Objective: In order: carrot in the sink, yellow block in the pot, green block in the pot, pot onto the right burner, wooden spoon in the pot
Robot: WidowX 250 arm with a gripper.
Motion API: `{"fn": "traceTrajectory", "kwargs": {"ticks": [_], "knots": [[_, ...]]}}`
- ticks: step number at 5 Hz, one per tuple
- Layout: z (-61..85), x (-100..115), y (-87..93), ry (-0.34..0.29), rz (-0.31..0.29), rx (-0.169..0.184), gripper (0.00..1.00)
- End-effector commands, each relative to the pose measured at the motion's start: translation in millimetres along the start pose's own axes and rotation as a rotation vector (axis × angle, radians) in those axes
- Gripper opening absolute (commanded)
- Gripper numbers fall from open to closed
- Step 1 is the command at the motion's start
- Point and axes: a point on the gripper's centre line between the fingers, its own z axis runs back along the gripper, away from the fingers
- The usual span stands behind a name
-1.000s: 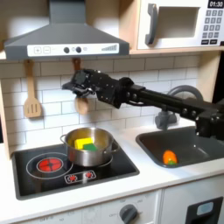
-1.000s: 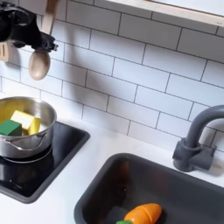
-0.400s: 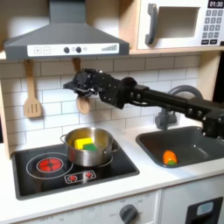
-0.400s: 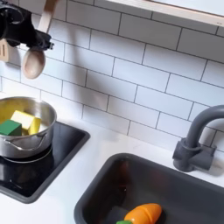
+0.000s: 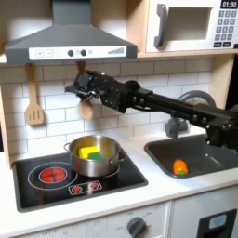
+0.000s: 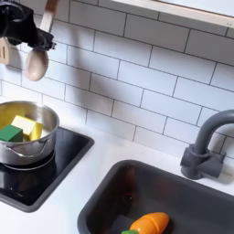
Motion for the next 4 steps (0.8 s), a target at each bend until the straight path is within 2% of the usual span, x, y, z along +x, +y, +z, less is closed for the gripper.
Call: {"fn": "traceTrajectory", "kwargs": {"ticks": [1,2,4], "knots": [[-9.9,15,6.3,-0.029,-0.008,-0.015,0.0],[-8.8,34,3.9,-0.066,-0.038,-0.033,0.0],[-10.5,21,-1.4,-0.049,-0.019,-0.046,0.0]]}}
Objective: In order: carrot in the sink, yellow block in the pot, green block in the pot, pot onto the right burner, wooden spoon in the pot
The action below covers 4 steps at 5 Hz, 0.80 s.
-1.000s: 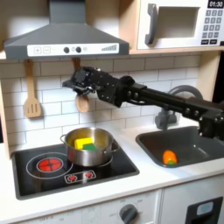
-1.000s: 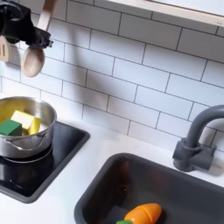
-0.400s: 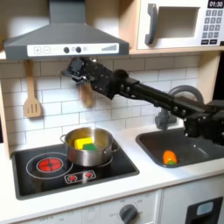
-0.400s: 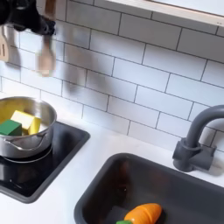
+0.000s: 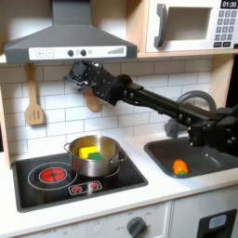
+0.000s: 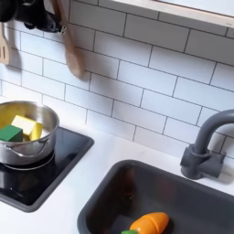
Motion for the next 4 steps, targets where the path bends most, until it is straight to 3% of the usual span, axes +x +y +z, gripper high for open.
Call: {"fn": "traceTrajectory", "kwargs": {"ticks": [1,2,4], "knots": [[9.7,-11,-6.5,0.042,0.047,0.015,1.0],[17.7,-15,-8.4,0.07,0.061,0.041,1.0],[12.0,-28,-10.1,0.103,0.125,0.059,1.0]]}}
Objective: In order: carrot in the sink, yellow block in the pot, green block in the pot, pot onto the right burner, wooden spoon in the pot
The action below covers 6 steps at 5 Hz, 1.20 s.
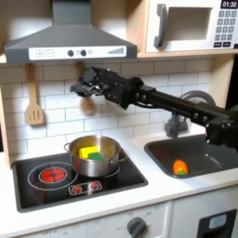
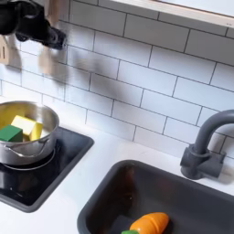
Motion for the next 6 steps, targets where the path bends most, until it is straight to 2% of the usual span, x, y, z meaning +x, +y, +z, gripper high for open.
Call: {"fn": "traceTrajectory", "kwargs": {"ticks": [1,3,4,6], "knots": [[-0.4,5,4.9,-0.01,0.015,0.024,1.0],[-12.5,11,12.8,-0.011,0.031,0.029,1.0],[-30.3,-1,16.6,0.024,0.046,0.012,1.0],[-48.8,-11,17.8,0.052,0.049,-0.008,1.0]]}}
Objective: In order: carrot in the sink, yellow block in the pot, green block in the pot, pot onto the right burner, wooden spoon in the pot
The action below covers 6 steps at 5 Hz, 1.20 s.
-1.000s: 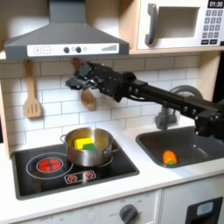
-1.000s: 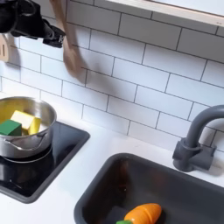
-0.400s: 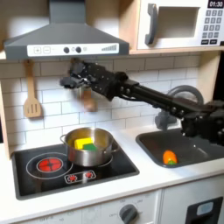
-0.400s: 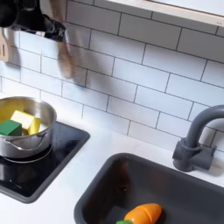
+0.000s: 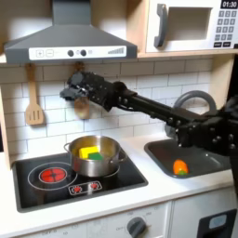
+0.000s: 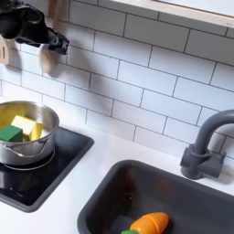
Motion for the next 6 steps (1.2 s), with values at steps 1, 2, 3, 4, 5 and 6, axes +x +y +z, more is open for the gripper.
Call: {"fn": "traceTrajectory", "kwargs": {"ticks": [1,2,3,4,5,6], "knots": [[-15.4,-5,-2.7,0.016,0.002,-0.026,1.0],[-15.0,-1,-1.5,0.006,-0.002,-0.03,1.0],[-12.3,2,0.2,-0.01,-0.007,-0.026,0.0],[-10.9,1,1.6,-0.011,0.003,-0.026,0.0],[-8.4,2,2.8,-0.017,-0.011,-0.022,0.0],[1.8,4,-2.1,-0.042,-0.028,-0.019,0.0]]}}
